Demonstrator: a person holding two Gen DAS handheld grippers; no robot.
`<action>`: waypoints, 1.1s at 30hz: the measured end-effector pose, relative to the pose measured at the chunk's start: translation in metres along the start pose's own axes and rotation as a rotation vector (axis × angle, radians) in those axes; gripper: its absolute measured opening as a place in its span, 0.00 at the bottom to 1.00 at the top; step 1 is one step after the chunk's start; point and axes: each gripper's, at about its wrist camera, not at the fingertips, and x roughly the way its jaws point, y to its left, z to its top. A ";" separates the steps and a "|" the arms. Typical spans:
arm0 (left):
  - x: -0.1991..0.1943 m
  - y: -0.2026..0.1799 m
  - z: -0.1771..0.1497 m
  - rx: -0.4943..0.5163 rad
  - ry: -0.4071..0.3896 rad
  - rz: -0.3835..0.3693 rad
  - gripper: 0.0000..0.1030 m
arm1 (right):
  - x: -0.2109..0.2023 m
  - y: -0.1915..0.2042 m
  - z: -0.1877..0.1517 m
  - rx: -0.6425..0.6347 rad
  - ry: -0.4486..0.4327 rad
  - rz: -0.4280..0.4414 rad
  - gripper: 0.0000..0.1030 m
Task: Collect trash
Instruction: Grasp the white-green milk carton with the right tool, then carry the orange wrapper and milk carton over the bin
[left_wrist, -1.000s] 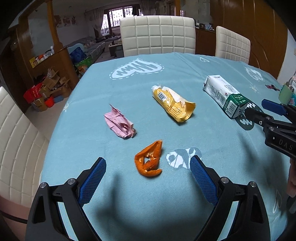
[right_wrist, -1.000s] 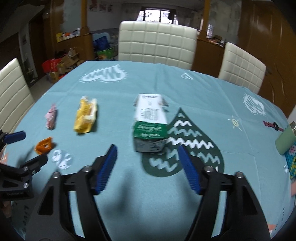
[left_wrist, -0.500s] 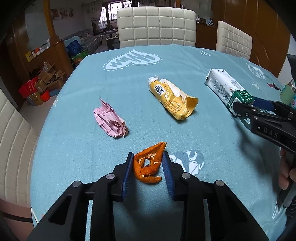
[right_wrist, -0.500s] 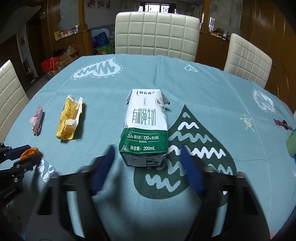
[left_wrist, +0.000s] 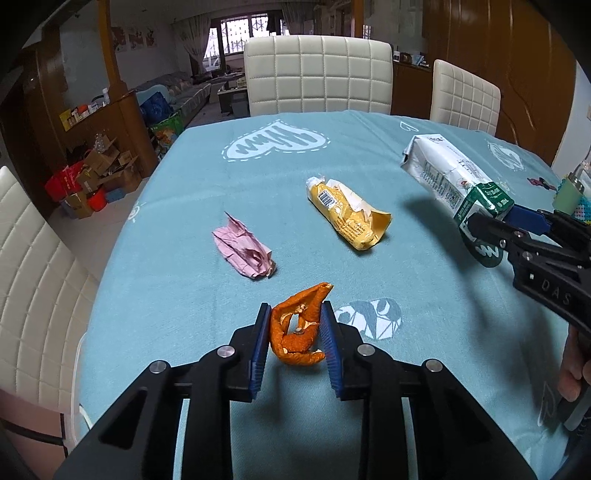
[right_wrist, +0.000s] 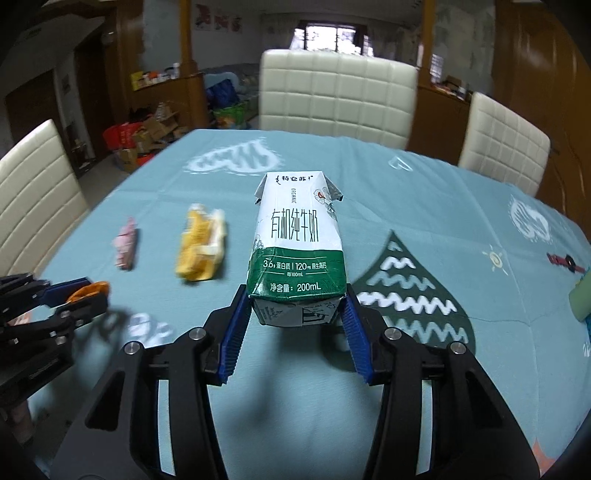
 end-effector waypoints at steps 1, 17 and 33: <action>-0.003 0.002 -0.001 -0.002 -0.005 0.002 0.26 | -0.005 0.008 0.000 -0.014 -0.006 0.008 0.49; -0.061 0.089 -0.039 -0.129 -0.078 0.094 0.26 | -0.045 0.147 -0.001 -0.236 -0.048 0.142 0.49; -0.088 0.197 -0.087 -0.294 -0.095 0.242 0.26 | -0.045 0.267 0.005 -0.398 -0.057 0.266 0.49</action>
